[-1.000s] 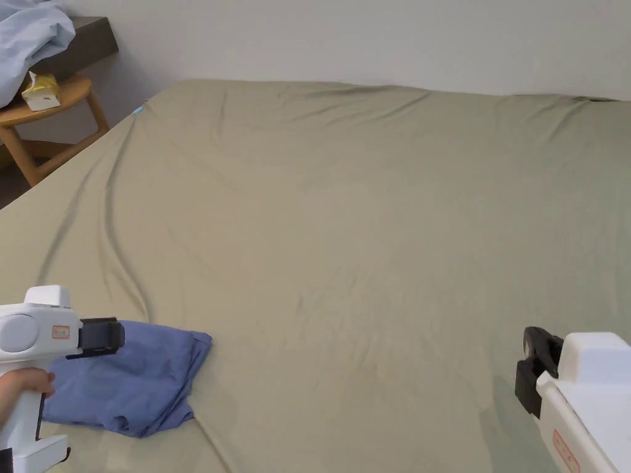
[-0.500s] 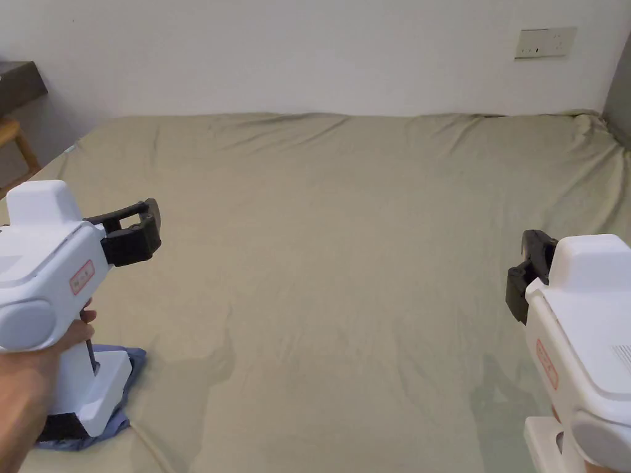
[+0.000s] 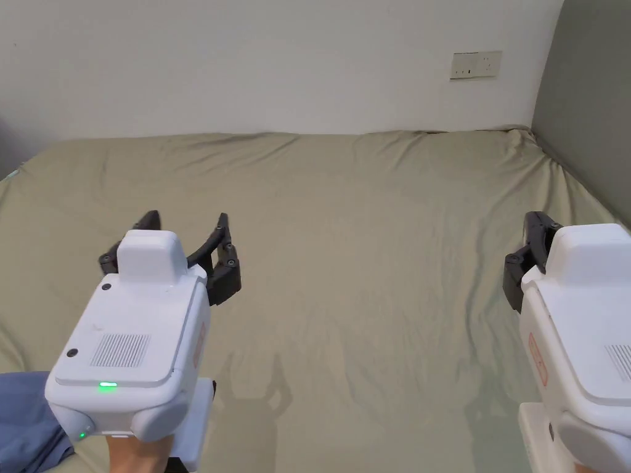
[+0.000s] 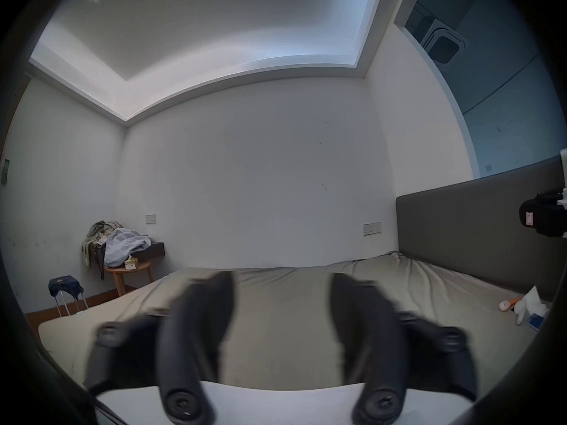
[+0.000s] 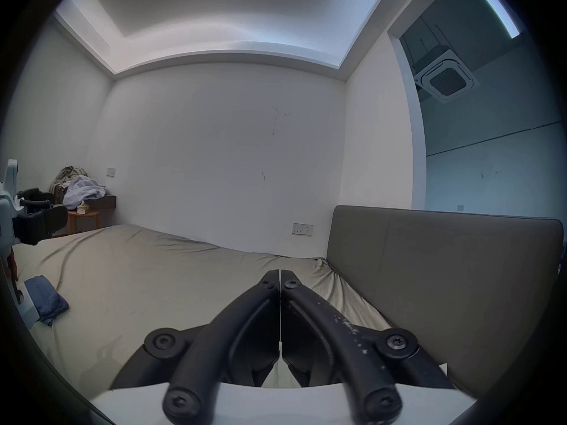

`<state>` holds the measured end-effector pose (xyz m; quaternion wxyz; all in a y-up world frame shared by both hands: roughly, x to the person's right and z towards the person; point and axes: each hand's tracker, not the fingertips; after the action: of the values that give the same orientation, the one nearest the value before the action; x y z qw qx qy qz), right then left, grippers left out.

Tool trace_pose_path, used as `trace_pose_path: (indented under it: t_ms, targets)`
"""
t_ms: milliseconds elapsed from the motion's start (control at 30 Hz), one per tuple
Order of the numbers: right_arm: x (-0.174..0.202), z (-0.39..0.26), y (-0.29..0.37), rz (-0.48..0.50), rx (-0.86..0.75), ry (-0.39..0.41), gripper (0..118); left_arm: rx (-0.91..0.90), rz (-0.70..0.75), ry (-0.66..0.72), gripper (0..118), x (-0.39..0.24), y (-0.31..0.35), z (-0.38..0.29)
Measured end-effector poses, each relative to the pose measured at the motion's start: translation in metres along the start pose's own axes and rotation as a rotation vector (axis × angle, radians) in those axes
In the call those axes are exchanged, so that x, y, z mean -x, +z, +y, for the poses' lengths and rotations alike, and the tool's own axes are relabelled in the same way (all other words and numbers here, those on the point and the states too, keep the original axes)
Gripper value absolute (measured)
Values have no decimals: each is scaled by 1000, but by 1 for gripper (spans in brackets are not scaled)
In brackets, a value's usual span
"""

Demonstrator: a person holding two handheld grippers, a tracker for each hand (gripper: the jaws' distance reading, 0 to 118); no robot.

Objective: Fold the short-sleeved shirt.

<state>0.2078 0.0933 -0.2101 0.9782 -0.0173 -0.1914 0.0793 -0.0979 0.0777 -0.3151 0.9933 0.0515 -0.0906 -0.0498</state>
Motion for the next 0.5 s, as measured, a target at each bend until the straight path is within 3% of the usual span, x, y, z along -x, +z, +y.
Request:
trace_pose_path:
  t_ms: [67, 100, 500]
  targets:
    - [-1, -3, 0, -2, 5, -1, 3, 11, -4, 8, 10, -6, 0, -1]
    - [-1, -4, 1, -2, 6, -1, 3, 18, -8, 11, 0, -6, -1, -2]
    - [5, -4, 3, 11, 6, -2, 3, 37, -15, 39, 0, -1, 0, -8]
